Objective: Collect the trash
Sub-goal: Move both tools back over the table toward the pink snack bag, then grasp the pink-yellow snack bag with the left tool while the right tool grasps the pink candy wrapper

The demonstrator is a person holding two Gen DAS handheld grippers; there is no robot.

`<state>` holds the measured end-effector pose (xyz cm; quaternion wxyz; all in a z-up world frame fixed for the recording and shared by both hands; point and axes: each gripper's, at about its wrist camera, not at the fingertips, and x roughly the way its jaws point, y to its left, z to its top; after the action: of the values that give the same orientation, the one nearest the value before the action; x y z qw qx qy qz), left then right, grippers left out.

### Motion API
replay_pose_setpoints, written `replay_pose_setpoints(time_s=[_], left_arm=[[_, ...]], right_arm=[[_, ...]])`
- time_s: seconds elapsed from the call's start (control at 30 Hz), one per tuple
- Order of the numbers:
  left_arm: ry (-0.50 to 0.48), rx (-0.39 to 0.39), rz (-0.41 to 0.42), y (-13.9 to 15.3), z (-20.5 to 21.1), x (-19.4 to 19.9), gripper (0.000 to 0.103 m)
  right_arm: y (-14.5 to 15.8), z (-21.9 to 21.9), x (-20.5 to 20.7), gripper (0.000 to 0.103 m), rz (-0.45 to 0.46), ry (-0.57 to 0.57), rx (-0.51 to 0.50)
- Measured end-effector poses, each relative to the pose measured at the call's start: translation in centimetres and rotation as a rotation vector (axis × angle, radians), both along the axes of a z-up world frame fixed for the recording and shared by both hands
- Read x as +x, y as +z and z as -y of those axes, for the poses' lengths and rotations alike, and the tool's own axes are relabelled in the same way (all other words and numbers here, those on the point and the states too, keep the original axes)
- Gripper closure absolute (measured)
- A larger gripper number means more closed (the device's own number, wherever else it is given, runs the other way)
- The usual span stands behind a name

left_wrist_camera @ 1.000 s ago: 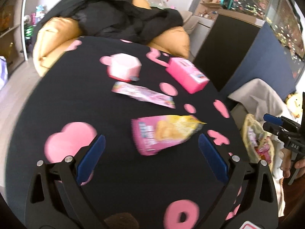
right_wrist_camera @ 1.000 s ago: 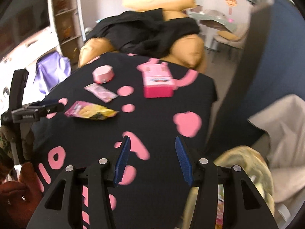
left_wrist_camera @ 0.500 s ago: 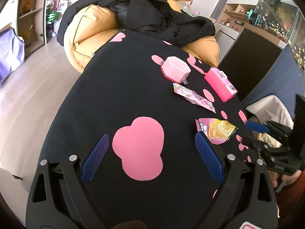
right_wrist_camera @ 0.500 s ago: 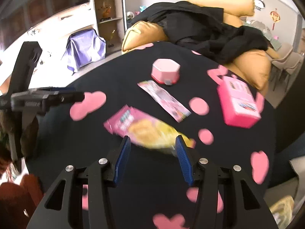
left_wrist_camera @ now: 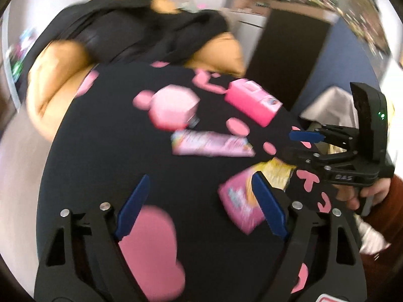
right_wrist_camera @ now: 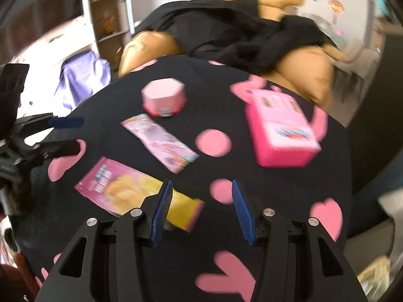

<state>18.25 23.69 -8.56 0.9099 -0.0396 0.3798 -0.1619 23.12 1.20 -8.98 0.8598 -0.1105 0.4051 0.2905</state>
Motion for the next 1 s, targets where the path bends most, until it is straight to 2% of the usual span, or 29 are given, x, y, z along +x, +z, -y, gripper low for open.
replay_pose_setpoints(time_s=[0.1,0.27,0.33,0.47,0.6,0.73,0.9,1.0], left_arm=[[-0.074,0.012,-0.003,0.1,1.6,3.5,0.024],[-0.1,0.005,-0.09,-1.3,3.7,8.5,0.024],[-0.103,0.006,-0.118,-2.1,4.2,9.1,0.024],[-0.067,-0.043,-0.166,-3.0,3.6,7.9,0.025],[-0.07,-0.149,-0.23,-3.0,2.5,4.9,0.025],[-0.099,-0.126,-0.245,-2.9,2.8,1.8,0.025],[-0.099,-0.13,-0.25,-3.0,3.1,0.6,0.025],[-0.064,-0.132,-0.254,-2.9,3.3,0.9,0.039]], right_arm=[[-0.2,2.9,-0.2,0.056,-0.036,-0.061,0.033],[-0.8,6.3,-2.6,0.056,-0.091,-0.11,0.078],[-1.2,7.0,-3.5,0.056,-0.113,-0.114,0.09],[-2.4,7.7,-5.1,0.056,-0.157,-0.112,0.104],[-3.4,8.1,-5.2,0.056,-0.189,-0.129,0.127],[-4.1,8.2,-5.0,0.056,-0.216,-0.15,0.156],[-4.1,7.5,-5.2,0.056,-0.191,-0.145,0.108],[-4.1,7.2,-5.2,0.055,-0.182,-0.129,0.078]])
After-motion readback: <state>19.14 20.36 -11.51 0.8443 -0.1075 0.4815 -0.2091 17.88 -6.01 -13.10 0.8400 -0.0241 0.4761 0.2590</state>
